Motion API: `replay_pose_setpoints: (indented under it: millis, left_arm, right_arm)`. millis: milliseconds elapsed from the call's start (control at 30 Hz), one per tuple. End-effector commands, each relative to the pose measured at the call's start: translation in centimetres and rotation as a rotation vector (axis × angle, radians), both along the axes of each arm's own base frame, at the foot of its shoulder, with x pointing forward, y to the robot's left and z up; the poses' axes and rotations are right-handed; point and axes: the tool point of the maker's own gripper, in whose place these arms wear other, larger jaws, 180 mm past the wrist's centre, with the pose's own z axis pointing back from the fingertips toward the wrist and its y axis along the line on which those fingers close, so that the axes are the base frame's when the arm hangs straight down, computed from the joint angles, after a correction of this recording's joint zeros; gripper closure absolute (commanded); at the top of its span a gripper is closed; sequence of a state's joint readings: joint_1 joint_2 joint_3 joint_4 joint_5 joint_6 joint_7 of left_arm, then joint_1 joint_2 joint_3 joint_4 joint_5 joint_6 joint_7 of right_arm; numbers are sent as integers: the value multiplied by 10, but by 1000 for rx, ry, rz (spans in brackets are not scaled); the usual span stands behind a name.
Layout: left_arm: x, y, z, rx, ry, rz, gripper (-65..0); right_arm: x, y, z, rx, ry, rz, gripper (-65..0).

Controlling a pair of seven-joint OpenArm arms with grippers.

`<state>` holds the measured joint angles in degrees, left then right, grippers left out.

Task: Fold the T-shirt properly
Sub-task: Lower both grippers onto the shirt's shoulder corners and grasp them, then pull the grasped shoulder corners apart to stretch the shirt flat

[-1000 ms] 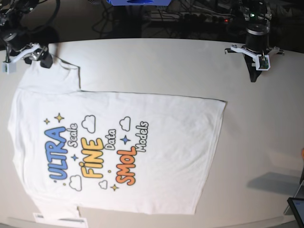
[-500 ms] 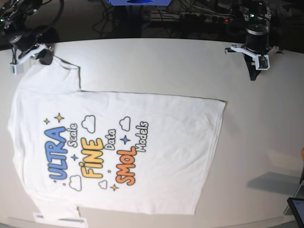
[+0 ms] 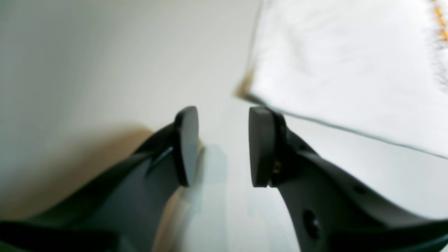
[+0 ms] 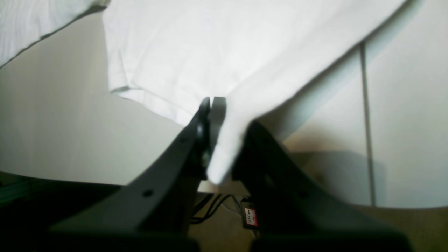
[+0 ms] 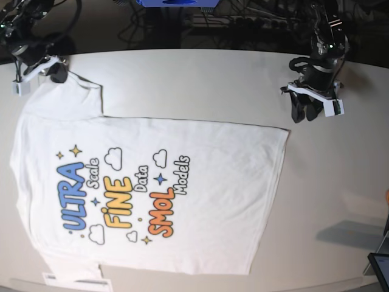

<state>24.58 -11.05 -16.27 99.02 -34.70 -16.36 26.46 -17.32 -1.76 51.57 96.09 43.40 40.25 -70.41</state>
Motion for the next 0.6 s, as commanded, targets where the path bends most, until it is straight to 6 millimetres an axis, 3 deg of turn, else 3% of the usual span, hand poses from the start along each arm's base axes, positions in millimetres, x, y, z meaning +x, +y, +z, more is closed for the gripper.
replay_pose_setpoints:
  millis: [0,167,333,467,567]
  left_arm:
    - [7,2,11,-5,-31,-7,-254]
    - [8,-3,10,-43,-34,6,-264]
    - [3,-1,-2,-79,-20,53,-440]
    - [3,17,-22,-135,-5,169,-448]
    - [8,18,-32,-165,5,194,-448]
  right_arm:
    - [-11,-4,-5,-23,57,16,-1]
    - [-12,-4,-5,-24,60,17,-1]
    - [-12,-4,-6,-24,63,18,-1]
    - [-12,-4,-6,-24,64,19,-1]
    - [-12,-4,-6,-23,64,20,-1]
